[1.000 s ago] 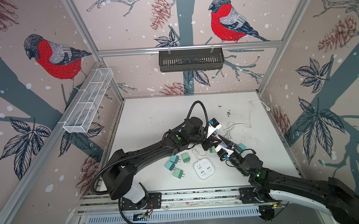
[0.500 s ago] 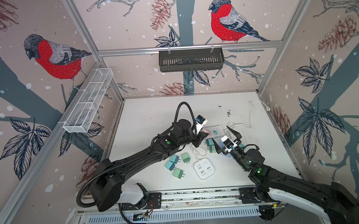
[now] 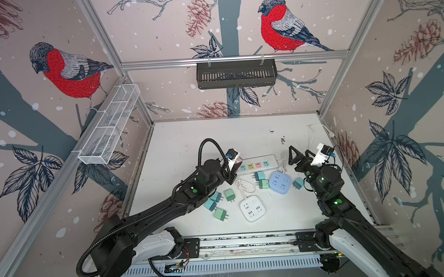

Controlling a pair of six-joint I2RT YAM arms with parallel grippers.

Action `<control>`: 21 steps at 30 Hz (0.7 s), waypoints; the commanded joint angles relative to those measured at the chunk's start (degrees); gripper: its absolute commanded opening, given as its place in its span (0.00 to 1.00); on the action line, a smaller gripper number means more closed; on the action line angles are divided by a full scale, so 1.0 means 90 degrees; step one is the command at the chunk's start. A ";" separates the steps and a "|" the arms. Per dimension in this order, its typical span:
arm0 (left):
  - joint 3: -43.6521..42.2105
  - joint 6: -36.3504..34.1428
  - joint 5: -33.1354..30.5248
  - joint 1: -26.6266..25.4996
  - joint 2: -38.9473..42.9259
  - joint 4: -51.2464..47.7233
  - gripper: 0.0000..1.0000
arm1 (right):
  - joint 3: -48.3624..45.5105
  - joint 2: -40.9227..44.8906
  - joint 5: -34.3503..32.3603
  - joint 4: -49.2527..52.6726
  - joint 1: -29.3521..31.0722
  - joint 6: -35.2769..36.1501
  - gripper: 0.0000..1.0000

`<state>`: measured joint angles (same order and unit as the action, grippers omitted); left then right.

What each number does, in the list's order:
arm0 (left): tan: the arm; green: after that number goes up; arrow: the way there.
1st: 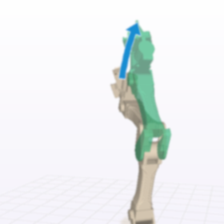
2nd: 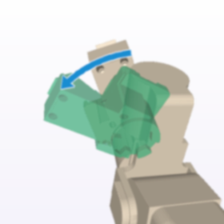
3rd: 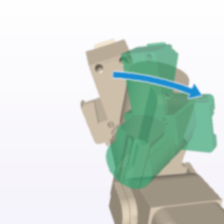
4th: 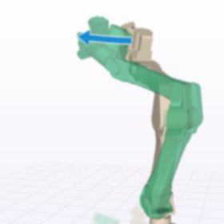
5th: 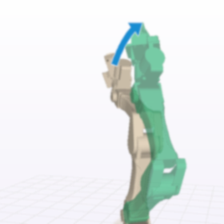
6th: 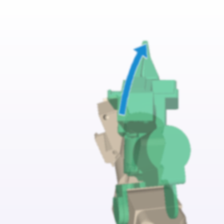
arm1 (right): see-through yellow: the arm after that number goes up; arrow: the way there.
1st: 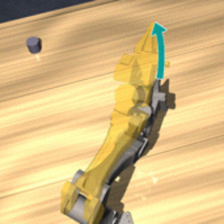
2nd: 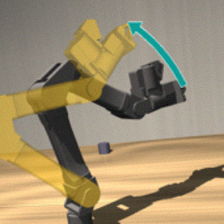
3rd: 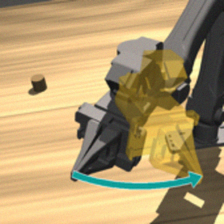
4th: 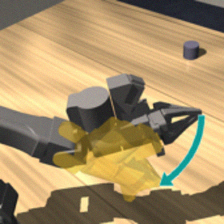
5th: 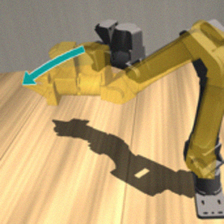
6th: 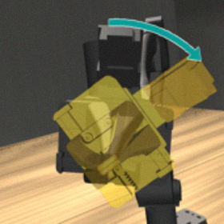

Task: Insert the plug
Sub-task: 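Close the left gripper on the pink adapter while the right gripper opens and withdraws, then carry the pink adapter with the left gripper over the power strip's far end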

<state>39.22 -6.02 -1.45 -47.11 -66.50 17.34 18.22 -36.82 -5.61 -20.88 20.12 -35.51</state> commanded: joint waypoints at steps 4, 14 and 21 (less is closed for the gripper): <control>0.0613 -0.0778 0.0346 -0.0001 -0.0346 -0.0355 0.00 | -0.0264 0.0025 0.1299 0.0477 -0.0272 -0.1267 1.00; 0.1106 -0.0890 0.0606 -0.0053 -0.0257 -0.0856 0.00 | -0.0296 0.0337 0.0949 0.0528 -0.0288 -0.0724 1.00; 0.1560 -0.1062 0.1069 -0.0047 -0.0345 -0.1118 0.00 | -0.0315 0.0650 0.1098 0.0465 -0.0274 -0.0432 1.00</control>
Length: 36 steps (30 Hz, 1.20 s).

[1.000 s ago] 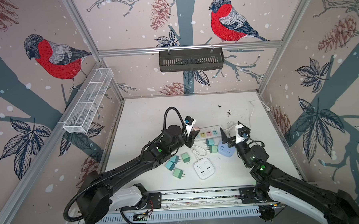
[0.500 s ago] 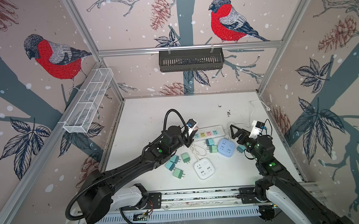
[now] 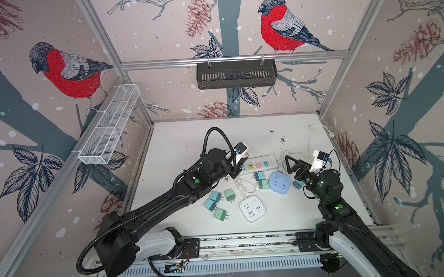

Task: Insert the plug
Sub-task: 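Carry the pink adapter with the left gripper over the power strip's far end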

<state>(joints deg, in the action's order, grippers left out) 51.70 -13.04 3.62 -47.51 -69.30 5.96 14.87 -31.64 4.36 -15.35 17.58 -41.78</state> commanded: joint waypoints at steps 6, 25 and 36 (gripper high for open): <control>0.0366 -0.0444 0.0866 -0.0014 -0.0284 -0.0059 0.00 | -0.0101 0.0274 -0.0133 -0.0263 0.0003 0.0269 1.00; 0.1512 -0.1491 -0.0352 0.0002 -0.1543 -0.1490 0.00 | -0.0325 0.0491 -0.0016 -0.0574 0.0032 0.0345 1.00; 0.3320 -0.1675 -0.0272 0.0059 -0.3318 -0.2995 0.00 | -0.0305 0.0508 -0.0070 -0.0517 0.0034 0.0327 1.00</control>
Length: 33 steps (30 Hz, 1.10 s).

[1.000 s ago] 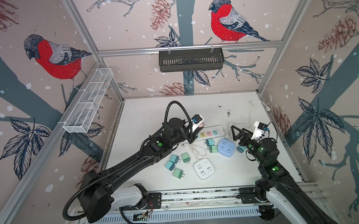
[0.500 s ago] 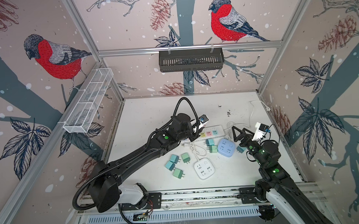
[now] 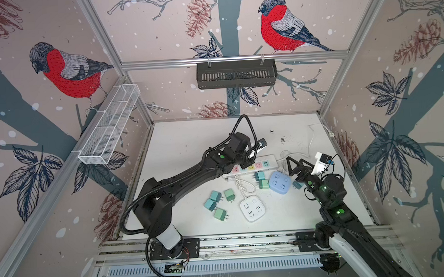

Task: Insert the plug
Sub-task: 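Carry the pink adapter with the left gripper over the power strip's far end, then lower the pink adapter into the farthest socket of the power strip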

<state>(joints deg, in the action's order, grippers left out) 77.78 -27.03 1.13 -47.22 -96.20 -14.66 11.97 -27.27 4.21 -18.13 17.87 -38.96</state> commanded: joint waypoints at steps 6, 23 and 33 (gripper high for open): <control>0.1480 -0.0245 -0.0217 0.0022 -0.1285 -0.1587 0.00 | 0.0008 0.0017 -0.0389 -0.0103 0.0001 -0.0124 1.00; 0.2586 -0.0470 -0.0160 0.0022 -0.2292 -0.2433 0.00 | -0.0040 -0.0019 -0.0556 -0.0095 -0.0003 -0.0222 1.00; 0.2952 -0.0641 0.0409 -0.0002 -0.2499 -0.2731 0.00 | -0.0041 -0.0023 -0.0536 -0.0100 0.0004 -0.0259 1.00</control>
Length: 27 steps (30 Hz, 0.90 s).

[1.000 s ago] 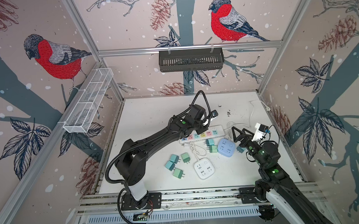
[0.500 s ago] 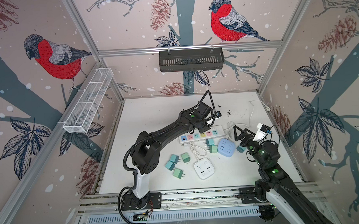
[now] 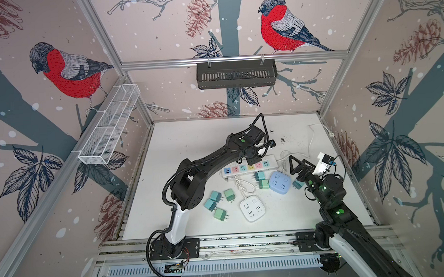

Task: Insert the plug
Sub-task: 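Lower the pink adapter into the farthest socket of the power strip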

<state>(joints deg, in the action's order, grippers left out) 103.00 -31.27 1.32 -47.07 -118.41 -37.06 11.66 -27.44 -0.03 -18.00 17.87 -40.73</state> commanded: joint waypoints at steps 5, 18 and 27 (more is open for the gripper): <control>0.0444 -0.0160 0.0566 -0.0097 -0.0294 -0.0357 0.00 | -0.0007 -0.0015 -0.0073 -0.0112 -0.0003 -0.0081 1.00; 0.1890 -0.0069 0.0775 -0.0194 -0.1501 -0.1071 0.00 | -0.0016 -0.0017 -0.0135 -0.0088 0.0005 -0.0123 1.00; 0.2220 -0.0172 0.0980 -0.0225 -0.1811 -0.1138 0.00 | -0.0026 -0.0035 -0.0144 -0.0097 0.0003 -0.0133 1.00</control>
<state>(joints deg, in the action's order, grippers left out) 122.19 -31.86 8.78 -49.06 -134.08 -45.89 11.55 -27.73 -0.97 -18.00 17.87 -41.82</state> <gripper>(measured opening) 0.295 0.995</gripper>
